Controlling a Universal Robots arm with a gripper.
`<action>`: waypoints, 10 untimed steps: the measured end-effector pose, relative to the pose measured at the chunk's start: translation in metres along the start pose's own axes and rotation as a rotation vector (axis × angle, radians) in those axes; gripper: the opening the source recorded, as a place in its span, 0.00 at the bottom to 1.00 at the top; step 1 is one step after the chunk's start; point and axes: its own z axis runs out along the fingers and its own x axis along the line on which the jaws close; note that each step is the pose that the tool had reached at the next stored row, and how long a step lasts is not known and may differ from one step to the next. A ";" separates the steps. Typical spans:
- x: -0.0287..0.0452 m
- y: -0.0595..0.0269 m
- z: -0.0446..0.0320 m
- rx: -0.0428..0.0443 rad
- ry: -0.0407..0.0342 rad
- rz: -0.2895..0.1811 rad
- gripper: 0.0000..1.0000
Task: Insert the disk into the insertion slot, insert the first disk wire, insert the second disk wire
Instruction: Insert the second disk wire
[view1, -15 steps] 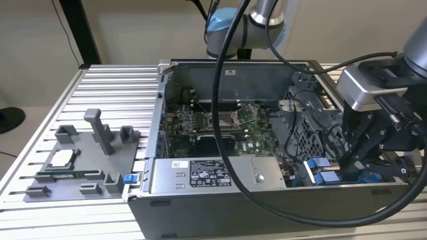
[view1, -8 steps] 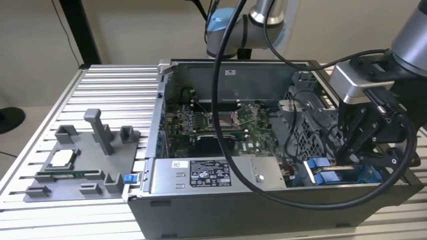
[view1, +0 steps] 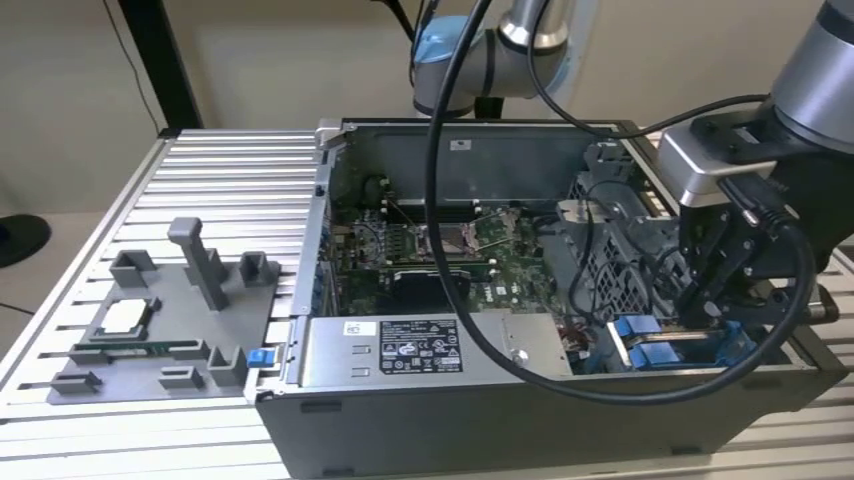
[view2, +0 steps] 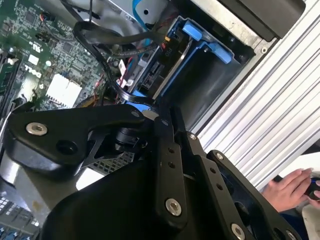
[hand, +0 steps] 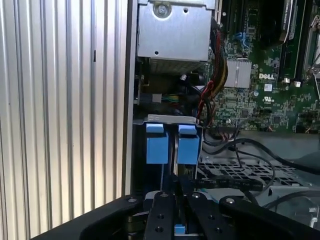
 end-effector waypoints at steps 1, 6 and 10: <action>-0.0006 0.0000 0.0007 0.0029 0.0001 0.000 0.00; -0.0050 0.0001 0.0044 0.0179 0.0004 -0.001 0.00; -0.0086 -0.0005 0.0060 0.0363 0.0005 -0.002 0.00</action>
